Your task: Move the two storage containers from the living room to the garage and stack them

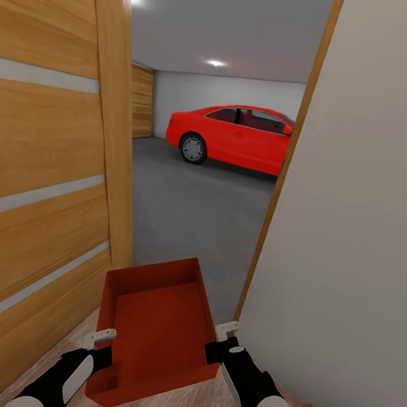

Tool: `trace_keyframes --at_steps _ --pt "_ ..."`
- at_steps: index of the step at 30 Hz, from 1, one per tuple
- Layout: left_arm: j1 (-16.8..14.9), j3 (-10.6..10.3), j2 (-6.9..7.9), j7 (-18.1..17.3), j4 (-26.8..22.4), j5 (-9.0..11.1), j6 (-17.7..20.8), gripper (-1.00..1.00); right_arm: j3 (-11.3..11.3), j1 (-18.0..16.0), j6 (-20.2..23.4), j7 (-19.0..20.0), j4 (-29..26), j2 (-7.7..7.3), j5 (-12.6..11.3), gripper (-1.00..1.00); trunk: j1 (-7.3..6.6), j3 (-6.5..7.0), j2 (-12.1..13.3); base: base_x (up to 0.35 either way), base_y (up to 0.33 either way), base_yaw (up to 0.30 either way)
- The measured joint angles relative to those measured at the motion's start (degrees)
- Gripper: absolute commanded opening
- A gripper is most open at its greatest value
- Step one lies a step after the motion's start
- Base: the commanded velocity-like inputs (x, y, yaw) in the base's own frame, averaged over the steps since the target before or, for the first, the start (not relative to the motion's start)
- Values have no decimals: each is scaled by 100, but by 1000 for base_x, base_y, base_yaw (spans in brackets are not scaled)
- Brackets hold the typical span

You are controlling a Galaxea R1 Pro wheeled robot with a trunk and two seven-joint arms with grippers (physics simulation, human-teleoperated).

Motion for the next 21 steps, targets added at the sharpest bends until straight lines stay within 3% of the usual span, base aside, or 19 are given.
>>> trace_keyframes --at_steps 21 --pt "-1 -34 3 7 -26 30 2 -100 -73 -13 -4 2 6 11 54 -100 0 2 0 -25 27 -2"
